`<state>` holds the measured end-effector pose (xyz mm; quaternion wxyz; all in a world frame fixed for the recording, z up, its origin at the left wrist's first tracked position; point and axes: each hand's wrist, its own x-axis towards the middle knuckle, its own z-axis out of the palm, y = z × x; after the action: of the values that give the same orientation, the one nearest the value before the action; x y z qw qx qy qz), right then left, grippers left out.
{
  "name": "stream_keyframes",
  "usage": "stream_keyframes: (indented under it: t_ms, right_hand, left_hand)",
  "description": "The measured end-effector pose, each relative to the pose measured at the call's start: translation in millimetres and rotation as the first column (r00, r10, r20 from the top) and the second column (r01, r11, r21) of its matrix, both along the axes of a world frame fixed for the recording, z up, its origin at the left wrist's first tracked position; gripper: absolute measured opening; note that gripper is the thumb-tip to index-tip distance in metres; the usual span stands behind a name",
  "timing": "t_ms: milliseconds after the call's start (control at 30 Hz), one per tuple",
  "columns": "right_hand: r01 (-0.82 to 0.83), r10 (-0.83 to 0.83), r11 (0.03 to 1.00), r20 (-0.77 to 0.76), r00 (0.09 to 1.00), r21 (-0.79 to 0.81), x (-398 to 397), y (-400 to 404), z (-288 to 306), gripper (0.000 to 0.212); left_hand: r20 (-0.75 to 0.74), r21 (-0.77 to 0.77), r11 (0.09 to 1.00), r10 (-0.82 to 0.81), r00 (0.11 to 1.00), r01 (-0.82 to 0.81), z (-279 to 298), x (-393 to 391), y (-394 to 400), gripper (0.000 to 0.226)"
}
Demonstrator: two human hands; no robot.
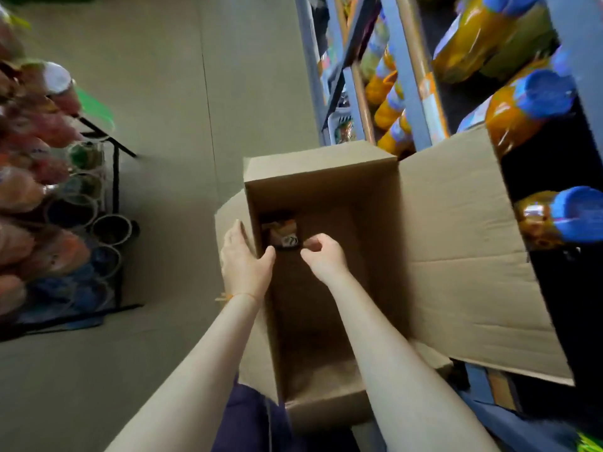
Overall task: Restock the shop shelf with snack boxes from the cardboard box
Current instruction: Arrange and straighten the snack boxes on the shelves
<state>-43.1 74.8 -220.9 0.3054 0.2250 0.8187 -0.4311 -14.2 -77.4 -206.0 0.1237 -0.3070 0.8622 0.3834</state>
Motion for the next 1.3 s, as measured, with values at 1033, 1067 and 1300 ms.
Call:
stream_keyframes:
  t_ms: [1033, 1067, 1300]
  right_hand:
    - [0.129, -0.135, 0.991, 0.217, 0.967, 0.043, -22, -16, -77, 0.056]
    - [0.254, -0.240, 0.967, 0.237, 0.941, -0.031, -18, -14, -52, 0.044]
    - [0.638, -0.567, 0.457, 0.349, 0.746, -0.620, 28, 6, 106, 0.052]
  left_hand:
    - [-0.212, -0.118, 0.988, -0.124, 0.969, 0.101, -10, -25, 0, 0.072]
    - [-0.253, -0.123, 0.984, -0.156, 0.955, 0.129, 1, -25, 1, 0.068]
    - [-0.366, 0.163, 0.823, -0.461, 0.808, 0.543, 105, -20, 8, 0.092]
